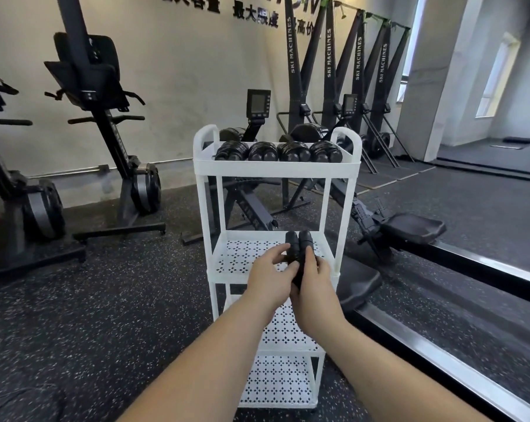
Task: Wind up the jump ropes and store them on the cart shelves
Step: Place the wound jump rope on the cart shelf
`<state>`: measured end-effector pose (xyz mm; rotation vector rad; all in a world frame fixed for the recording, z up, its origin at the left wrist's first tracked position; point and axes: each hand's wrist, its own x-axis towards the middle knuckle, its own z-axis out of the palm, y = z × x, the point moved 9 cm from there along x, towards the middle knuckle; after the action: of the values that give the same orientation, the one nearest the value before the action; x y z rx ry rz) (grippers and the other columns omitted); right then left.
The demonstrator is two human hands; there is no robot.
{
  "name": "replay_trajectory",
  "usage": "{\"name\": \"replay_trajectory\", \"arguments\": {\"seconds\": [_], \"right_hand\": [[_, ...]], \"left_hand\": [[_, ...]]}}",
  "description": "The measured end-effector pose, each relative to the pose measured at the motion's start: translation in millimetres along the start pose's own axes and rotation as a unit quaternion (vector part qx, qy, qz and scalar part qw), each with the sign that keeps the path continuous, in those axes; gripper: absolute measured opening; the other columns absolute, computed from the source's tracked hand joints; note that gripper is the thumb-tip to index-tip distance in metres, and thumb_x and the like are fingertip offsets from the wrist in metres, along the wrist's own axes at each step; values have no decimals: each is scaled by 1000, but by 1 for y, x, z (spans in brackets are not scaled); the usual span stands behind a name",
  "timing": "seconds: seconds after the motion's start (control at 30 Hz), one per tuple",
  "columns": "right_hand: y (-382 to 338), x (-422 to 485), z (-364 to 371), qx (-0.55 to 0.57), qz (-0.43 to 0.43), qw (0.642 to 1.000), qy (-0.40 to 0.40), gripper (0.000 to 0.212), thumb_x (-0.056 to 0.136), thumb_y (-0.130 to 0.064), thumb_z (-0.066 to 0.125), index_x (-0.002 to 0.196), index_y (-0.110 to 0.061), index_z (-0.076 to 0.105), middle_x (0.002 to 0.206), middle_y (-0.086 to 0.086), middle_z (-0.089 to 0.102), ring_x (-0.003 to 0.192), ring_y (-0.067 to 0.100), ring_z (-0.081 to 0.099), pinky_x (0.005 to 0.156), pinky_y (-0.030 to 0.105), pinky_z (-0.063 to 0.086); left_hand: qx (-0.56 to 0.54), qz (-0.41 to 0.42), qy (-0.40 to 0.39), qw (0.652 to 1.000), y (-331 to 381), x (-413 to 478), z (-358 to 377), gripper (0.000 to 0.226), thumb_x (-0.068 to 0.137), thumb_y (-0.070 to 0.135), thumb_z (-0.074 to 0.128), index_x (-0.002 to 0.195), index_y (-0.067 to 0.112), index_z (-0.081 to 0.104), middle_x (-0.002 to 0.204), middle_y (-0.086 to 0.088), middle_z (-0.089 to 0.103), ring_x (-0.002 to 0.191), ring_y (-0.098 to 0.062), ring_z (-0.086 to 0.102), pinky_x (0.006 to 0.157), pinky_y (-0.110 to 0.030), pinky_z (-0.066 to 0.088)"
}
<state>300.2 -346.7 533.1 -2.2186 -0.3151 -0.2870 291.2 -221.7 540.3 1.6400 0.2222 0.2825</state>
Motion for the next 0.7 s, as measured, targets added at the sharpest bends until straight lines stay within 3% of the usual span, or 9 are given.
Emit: {"name": "replay_trajectory", "arguments": {"seconds": [0.07,0.13,0.27,0.33,0.4,0.53,0.7], "right_hand": [[9,25,3,-43,24,999,-3,64,107,-26,54,162,-15,23,154,13,38,126,32,55,85,30,41],[19,52,8,-122,46,991,-33,80,106,-25,57,167,-12,7,157,18,31,130,34,51,91,34,45],[37,93,18,-228,110,963,-93,102,101,-20,66,166,-7,-12,162,27,21,137,35,49,105,38,49],[41,104,22,-247,123,957,-93,99,100,-16,64,166,-7,-9,161,27,22,139,35,47,111,41,48],[43,112,24,-253,118,957,-77,89,101,-18,59,165,-8,-2,160,26,26,141,36,44,112,42,44],[50,114,36,-320,110,933,-123,85,103,-19,55,165,0,1,167,27,15,150,40,31,120,44,36],[50,117,41,-376,109,917,-74,67,106,-25,50,154,11,22,155,32,35,140,40,43,116,42,43]], "left_hand": [[61,22,-17,998,-1,11,3,42,110,18,55,147,38,58,148,10,61,125,-14,62,95,-33,59],[217,64,-31,974,-2,23,5,49,112,16,45,158,34,47,161,8,51,137,-18,56,105,-40,55],[520,129,-94,839,-20,39,18,72,107,15,49,170,32,20,176,4,23,161,-21,22,132,-43,20],[595,133,-103,786,-33,47,21,85,102,17,55,171,34,7,179,3,10,165,-23,6,134,-48,5],[641,122,-107,751,-47,53,23,94,101,21,59,170,34,-2,180,2,1,166,-26,-3,133,-54,0],[674,118,-114,721,-70,51,25,96,100,30,62,169,32,-4,179,-1,2,165,-30,-1,130,-62,0],[672,135,-101,721,-73,48,23,95,99,32,62,169,32,-3,178,-2,9,164,-29,4,130,-61,1]]}}
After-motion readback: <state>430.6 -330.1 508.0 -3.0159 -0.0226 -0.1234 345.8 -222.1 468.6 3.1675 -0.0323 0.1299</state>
